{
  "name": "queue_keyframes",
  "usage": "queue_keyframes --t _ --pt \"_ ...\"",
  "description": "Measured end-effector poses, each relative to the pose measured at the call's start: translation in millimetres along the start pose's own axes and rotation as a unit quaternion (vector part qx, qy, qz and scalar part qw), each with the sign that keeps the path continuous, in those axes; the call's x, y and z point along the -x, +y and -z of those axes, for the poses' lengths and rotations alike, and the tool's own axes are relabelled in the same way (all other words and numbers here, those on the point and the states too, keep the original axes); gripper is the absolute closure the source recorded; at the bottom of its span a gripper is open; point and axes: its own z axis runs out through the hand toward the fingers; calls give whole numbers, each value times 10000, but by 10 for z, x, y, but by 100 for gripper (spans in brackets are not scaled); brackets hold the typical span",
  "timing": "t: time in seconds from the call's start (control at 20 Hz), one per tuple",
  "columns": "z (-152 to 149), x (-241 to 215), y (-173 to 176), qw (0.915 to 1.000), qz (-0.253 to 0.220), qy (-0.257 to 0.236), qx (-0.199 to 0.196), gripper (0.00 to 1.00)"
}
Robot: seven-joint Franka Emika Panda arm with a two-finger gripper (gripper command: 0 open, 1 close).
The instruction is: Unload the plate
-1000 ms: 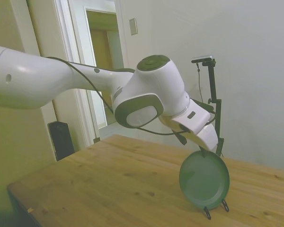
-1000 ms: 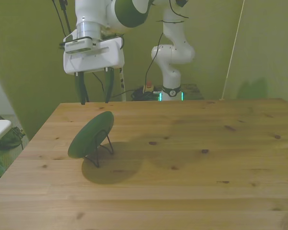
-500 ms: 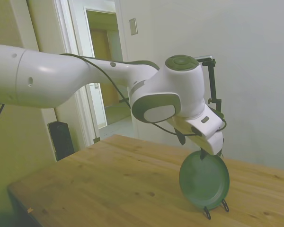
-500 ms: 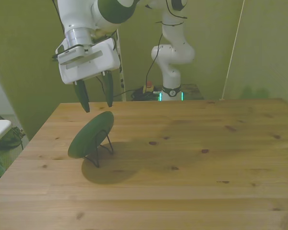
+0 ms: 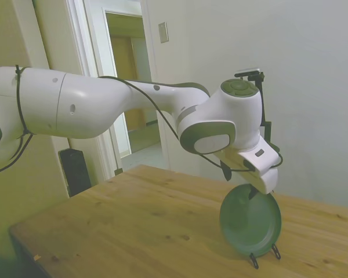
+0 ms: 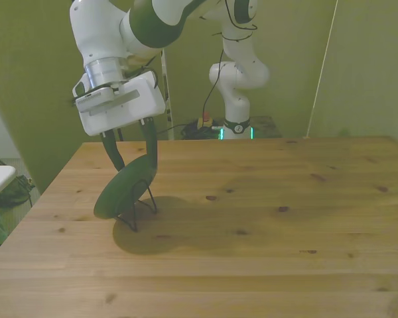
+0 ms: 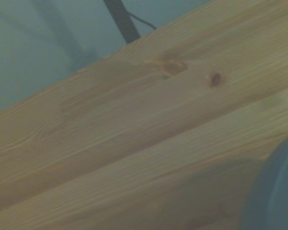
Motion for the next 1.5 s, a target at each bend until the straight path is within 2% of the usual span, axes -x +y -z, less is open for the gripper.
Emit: queue_keyframes --t 0.2,0.35,0.95,1.5 --pt "135 34 35 9993 141 -265 -240 100" --pt "191 18 106 9989 149 -350 -255 100" --pt "38 -18 261 9982 167 -537 -223 100" --pt "62 -80 354 9982 196 -517 -253 100"
